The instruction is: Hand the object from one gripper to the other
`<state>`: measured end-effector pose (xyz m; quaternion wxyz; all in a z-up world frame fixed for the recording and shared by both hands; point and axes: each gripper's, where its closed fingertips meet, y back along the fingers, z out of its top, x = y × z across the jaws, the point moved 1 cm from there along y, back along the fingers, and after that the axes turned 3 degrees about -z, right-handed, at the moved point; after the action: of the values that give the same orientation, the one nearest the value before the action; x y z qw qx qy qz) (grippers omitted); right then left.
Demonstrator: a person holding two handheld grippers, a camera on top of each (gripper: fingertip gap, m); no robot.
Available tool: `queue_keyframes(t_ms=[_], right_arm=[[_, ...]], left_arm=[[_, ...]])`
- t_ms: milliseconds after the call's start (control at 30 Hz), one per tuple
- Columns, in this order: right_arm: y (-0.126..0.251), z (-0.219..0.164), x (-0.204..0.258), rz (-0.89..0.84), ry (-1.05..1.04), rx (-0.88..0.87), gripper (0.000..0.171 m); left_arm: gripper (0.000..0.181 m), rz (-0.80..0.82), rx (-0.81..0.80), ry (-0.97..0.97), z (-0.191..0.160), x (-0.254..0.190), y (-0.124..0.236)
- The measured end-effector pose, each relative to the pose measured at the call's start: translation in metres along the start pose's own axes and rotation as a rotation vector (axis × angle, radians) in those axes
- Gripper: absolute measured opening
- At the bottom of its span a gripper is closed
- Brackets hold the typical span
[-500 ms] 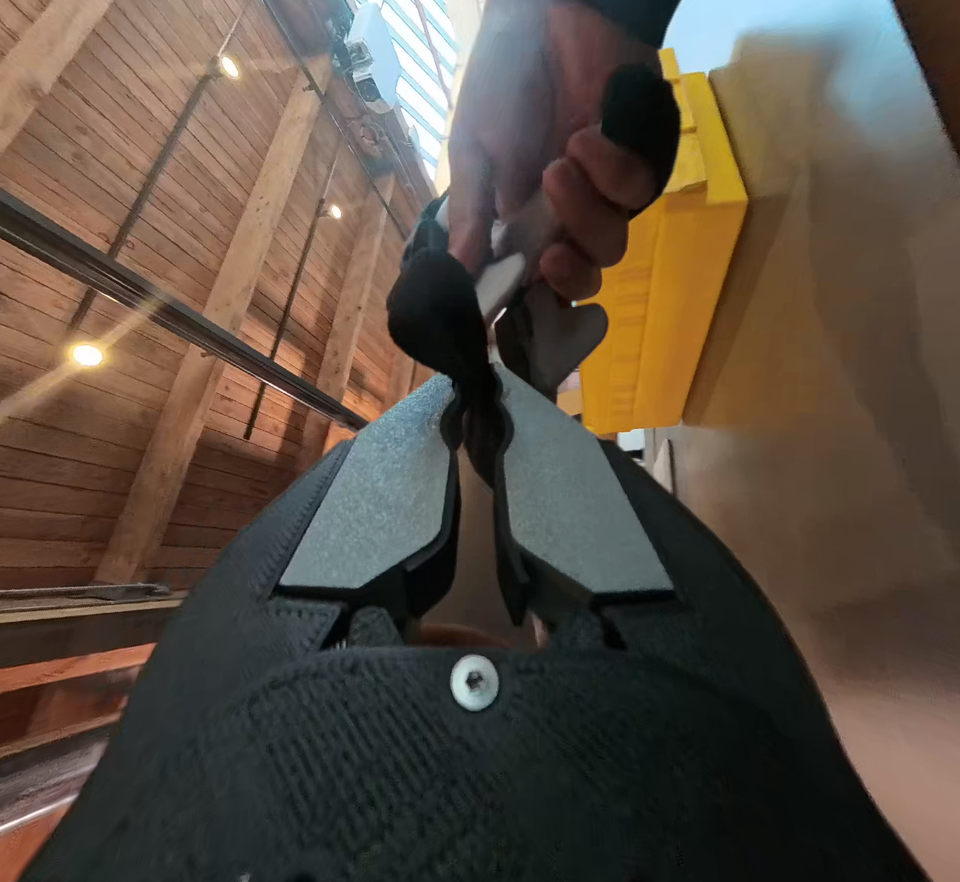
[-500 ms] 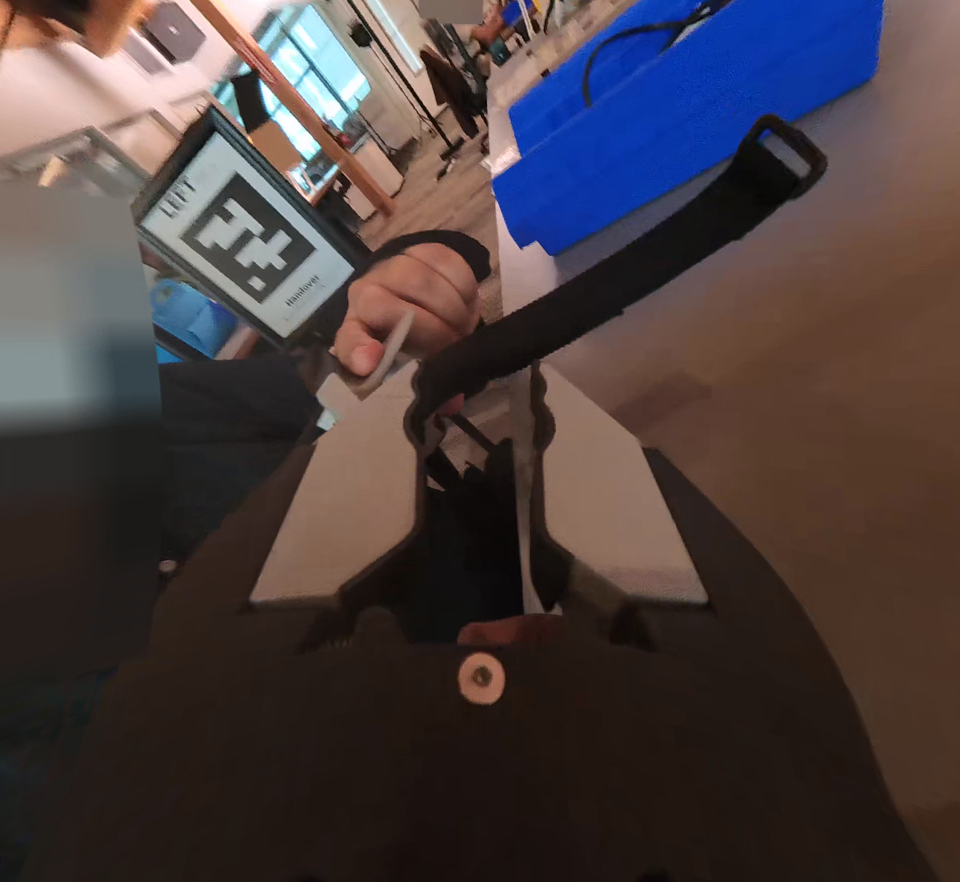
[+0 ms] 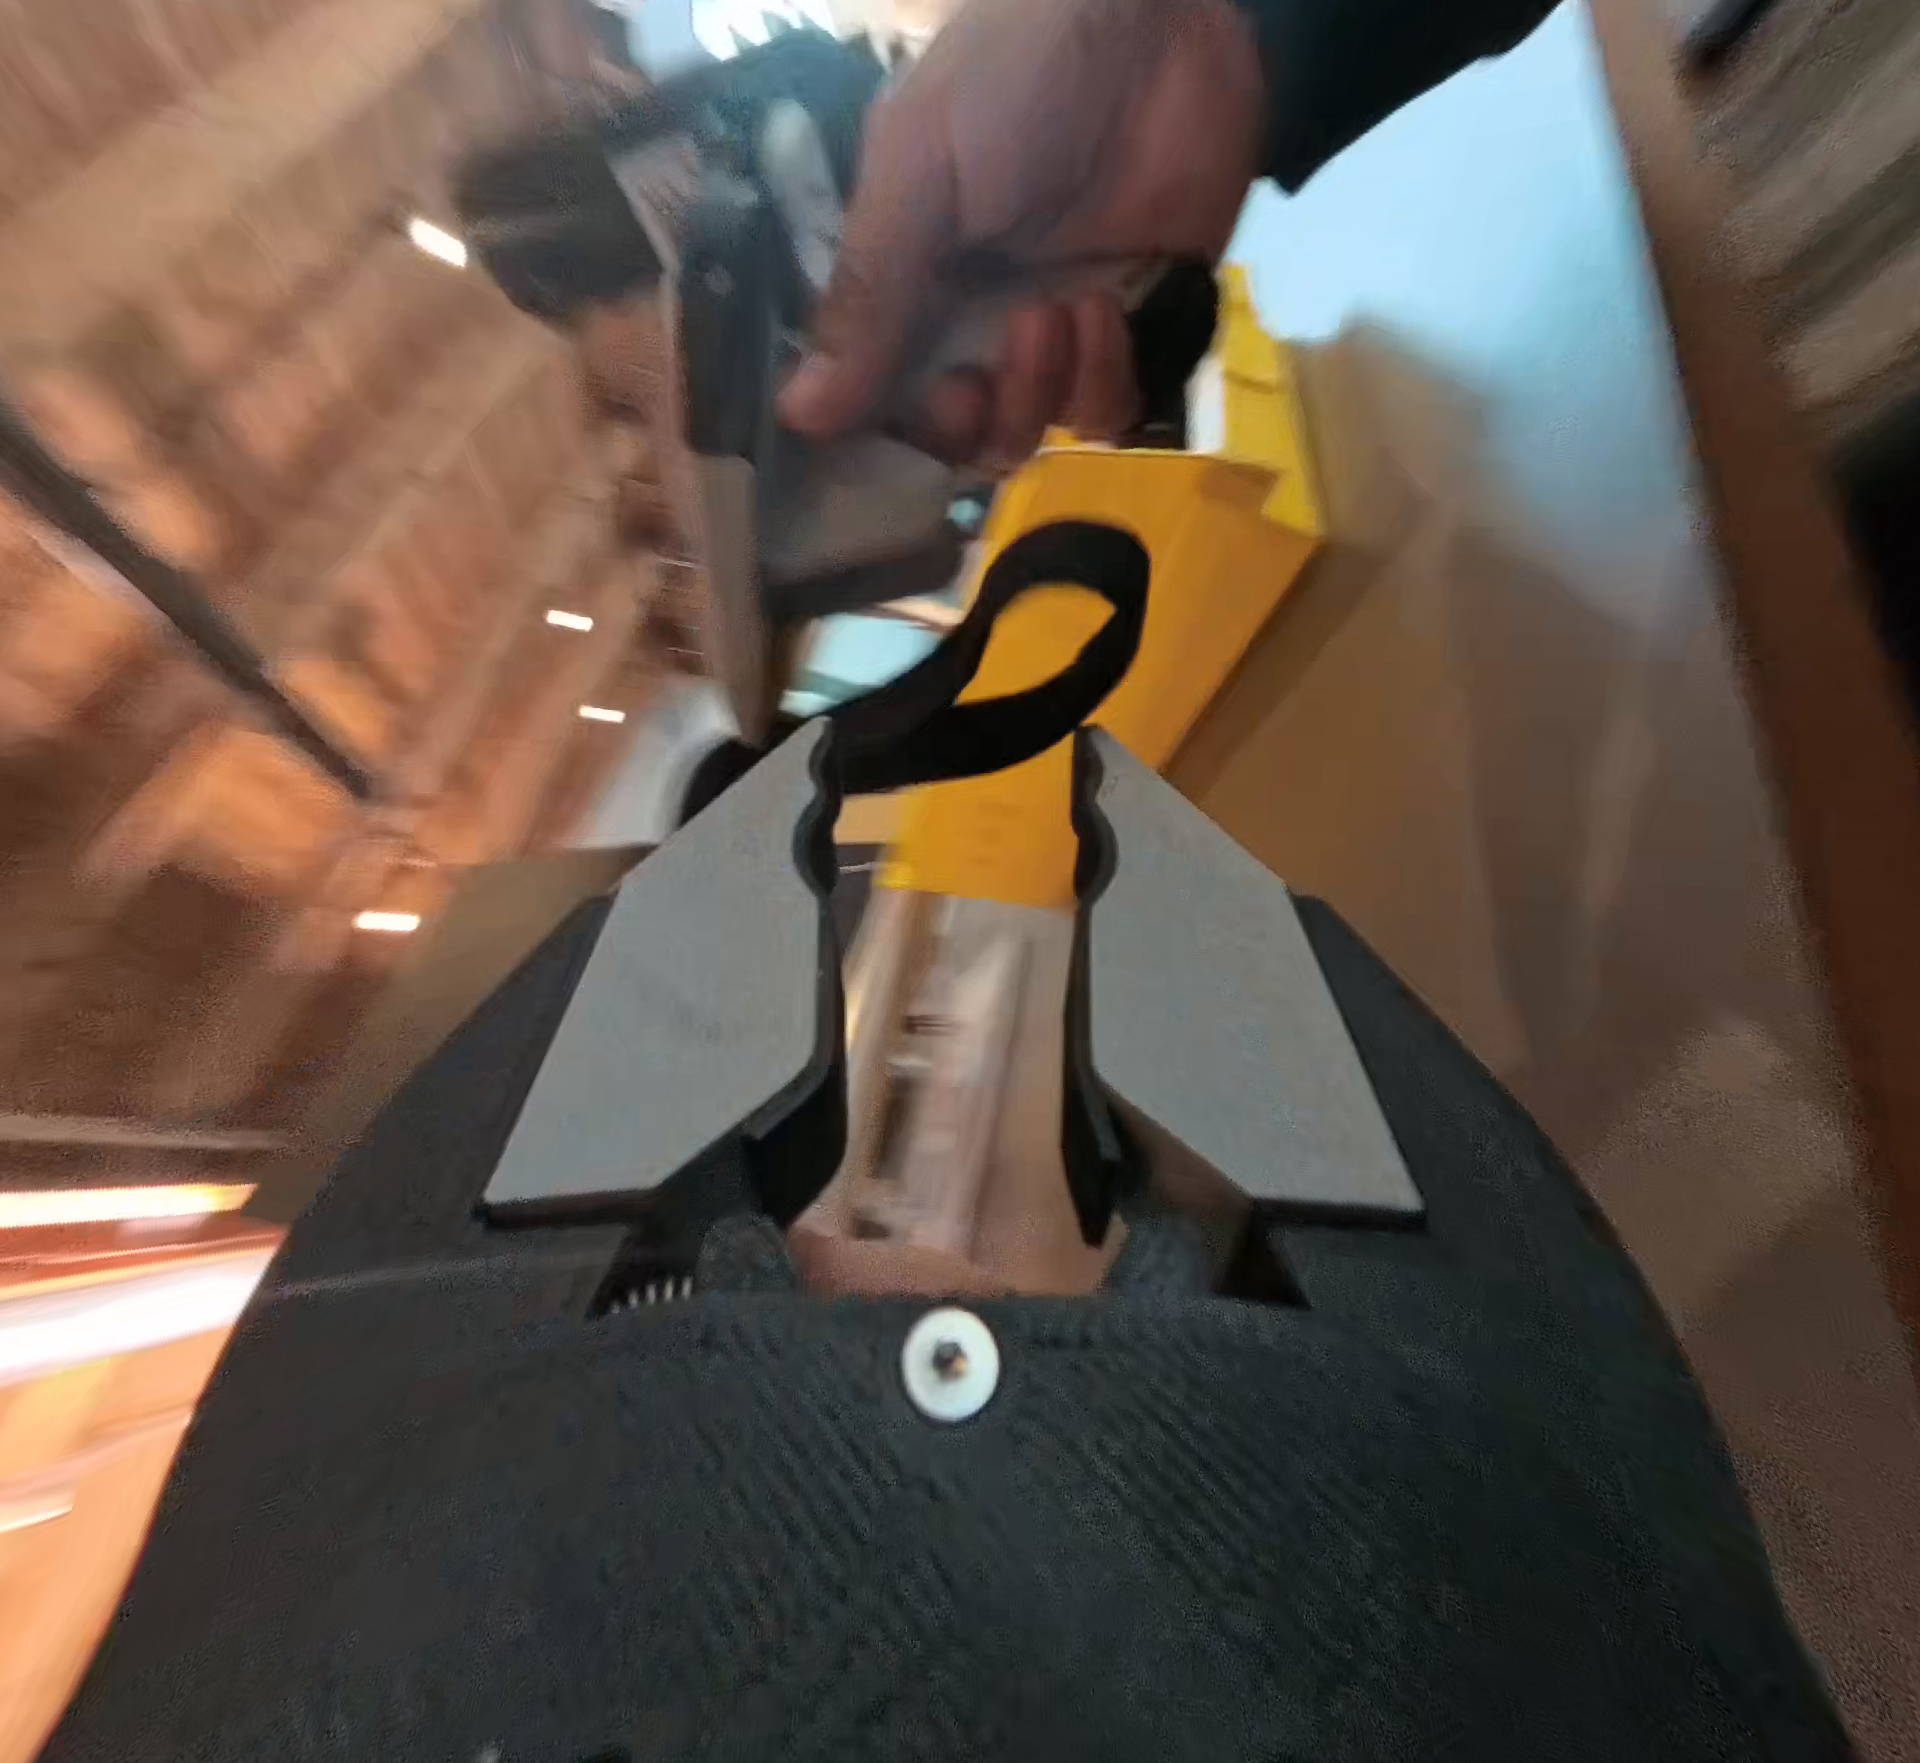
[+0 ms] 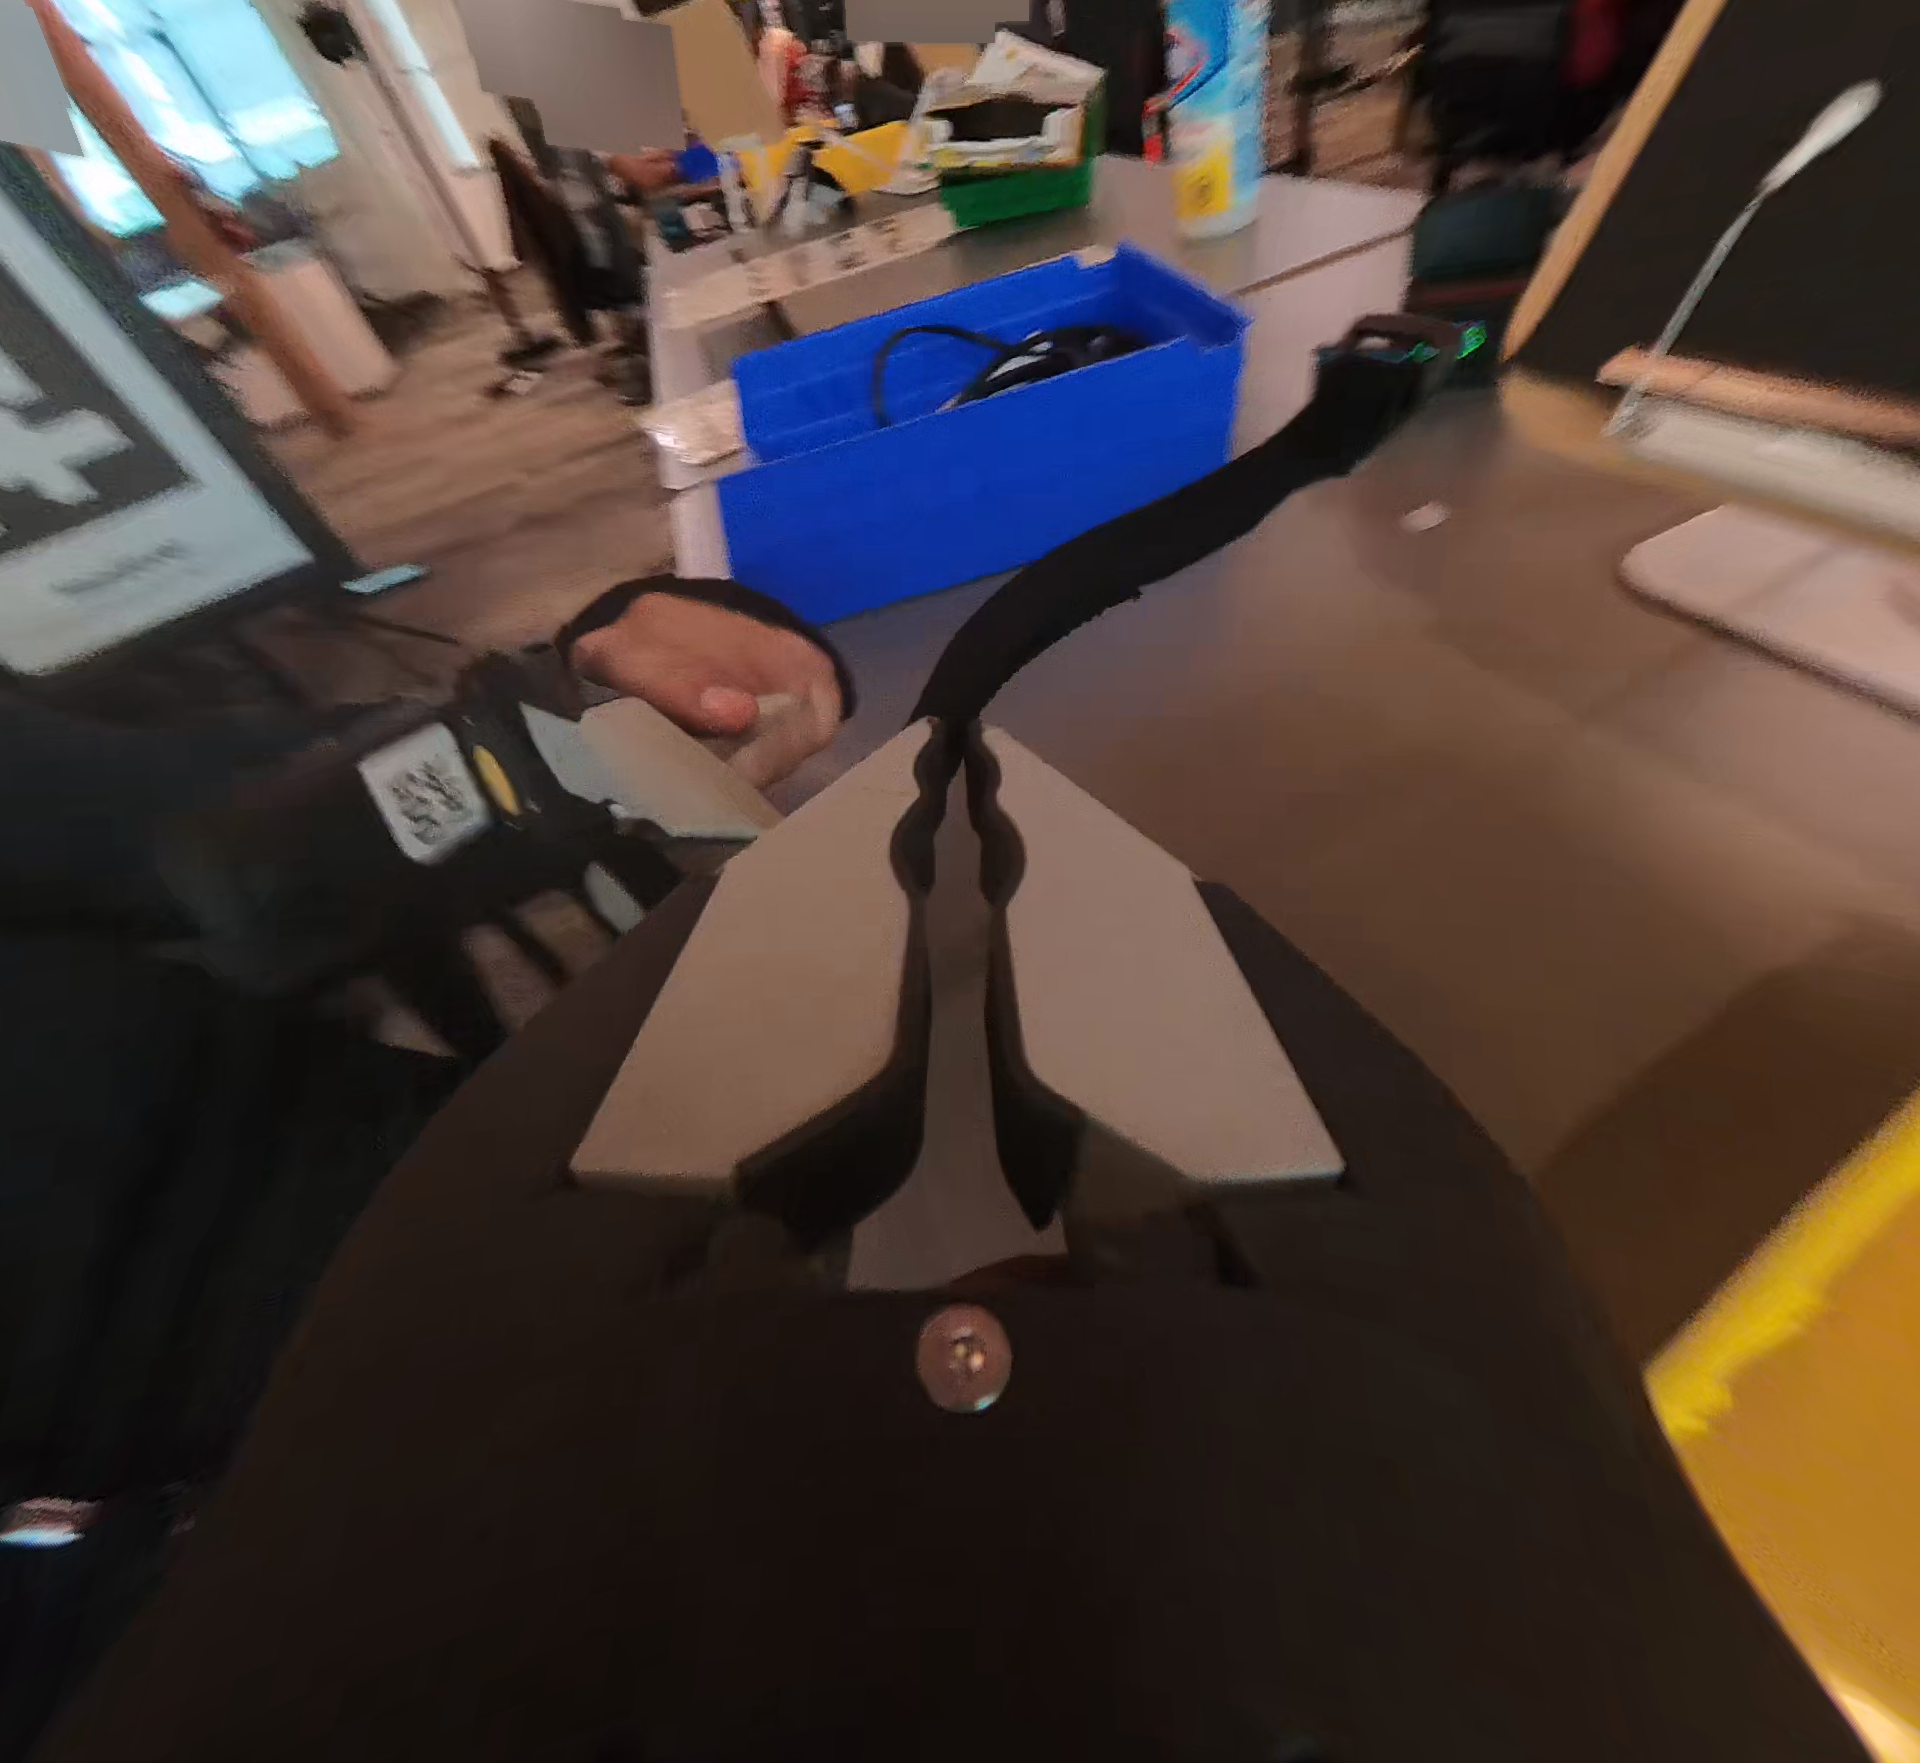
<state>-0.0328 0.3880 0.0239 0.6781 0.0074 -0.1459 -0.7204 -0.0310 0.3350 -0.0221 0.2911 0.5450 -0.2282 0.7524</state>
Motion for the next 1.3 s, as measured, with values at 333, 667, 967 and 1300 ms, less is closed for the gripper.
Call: queue_keyframes(t_ms=[333, 667, 967, 1300], right_arm=[[0.003, -0.006, 0.029, -0.041, 0.457, 0.085, 0.0], [-0.02, -0.028, 0.049, 0.023, 0.528, 0.156, 0.0], [-0.024, -0.02, 0.048, 0.017, 0.461, 0.109, 0.001], [0.118, 0.078, -0.122, -0.865, 0.428, 0.229, 0.001]], left_arm=[[0.048, -0.185, -0.175, 1.101, -0.015, 0.058, 0.013], [0.001, -0.26, -0.221, 1.087, 0.01, 0.063, 0.02], [0.009, -0.277, -0.239, 1.185, 0.015, 0.067, 0.019], [0.058, -0.144, 0.224, 1.164, -0.092, 0.034, -0.016]])
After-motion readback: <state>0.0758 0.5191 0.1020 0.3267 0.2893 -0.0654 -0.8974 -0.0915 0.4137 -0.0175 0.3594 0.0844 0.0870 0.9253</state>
